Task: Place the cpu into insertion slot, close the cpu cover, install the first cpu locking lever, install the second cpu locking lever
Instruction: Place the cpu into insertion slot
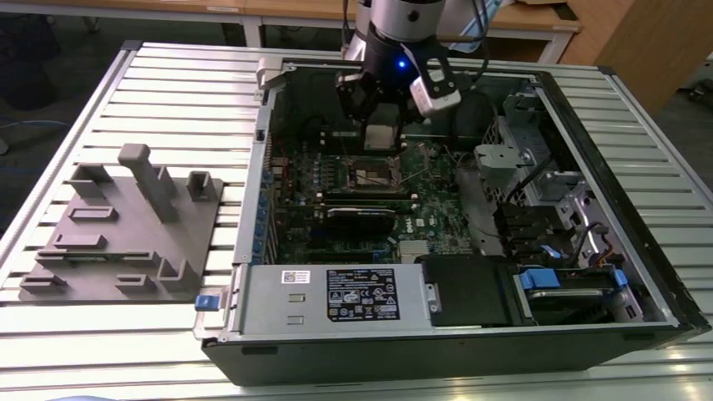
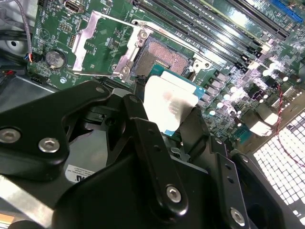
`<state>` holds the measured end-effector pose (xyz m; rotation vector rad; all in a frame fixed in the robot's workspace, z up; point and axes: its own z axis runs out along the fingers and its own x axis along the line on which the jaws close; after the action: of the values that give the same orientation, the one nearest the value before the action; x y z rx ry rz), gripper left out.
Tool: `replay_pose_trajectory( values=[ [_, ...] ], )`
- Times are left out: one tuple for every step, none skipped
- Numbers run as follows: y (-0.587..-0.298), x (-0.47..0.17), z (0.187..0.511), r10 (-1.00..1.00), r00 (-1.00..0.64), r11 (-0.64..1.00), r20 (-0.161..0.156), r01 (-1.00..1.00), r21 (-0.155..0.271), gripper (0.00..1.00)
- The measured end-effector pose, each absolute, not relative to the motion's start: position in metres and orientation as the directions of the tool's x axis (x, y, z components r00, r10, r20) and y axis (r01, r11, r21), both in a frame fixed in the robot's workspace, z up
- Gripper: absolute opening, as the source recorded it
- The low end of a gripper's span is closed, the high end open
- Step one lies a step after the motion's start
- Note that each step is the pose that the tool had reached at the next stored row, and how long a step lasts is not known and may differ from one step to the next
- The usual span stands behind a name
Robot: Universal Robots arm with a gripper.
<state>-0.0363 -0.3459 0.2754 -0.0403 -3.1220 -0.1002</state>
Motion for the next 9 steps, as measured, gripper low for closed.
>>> replay_pose_trajectory(
  values=[
    [-0.3459,-0.0364,0.2748,0.025,-1.0,0.998,0.019,0.026,0.064,0.54],
    [-0.3459,-0.0363,0.2742,0.025,-1.0,0.998,0.019,0.026,0.064,0.54],
    [-0.3459,-0.0363,0.2735,0.025,-1.0,0.998,0.019,0.026,0.064,0.54],
    [-0.3459,-0.0363,0.2728,0.025,-1.0,0.998,0.019,0.026,0.064,0.54],
    [-0.3459,-0.0363,0.272,0.025,-1.0,0.998,0.019,0.026,0.064,0.54],
    [-0.346,-0.0364,0.2712,0.025,-1.0,0.998,0.019,0.026,0.064,0.54],
    [-0.346,-0.0364,0.2705,0.025,-1.0,0.998,0.019,0.026,0.064,0.54],
    [-0.346,-0.0364,0.2699,0.025,-1.0,0.998,0.019,0.026,0.064,0.54],
    [-0.346,-0.0363,0.2695,0.025,-1.0,0.998,0.019,0.026,0.064,0.54]
  ],
)
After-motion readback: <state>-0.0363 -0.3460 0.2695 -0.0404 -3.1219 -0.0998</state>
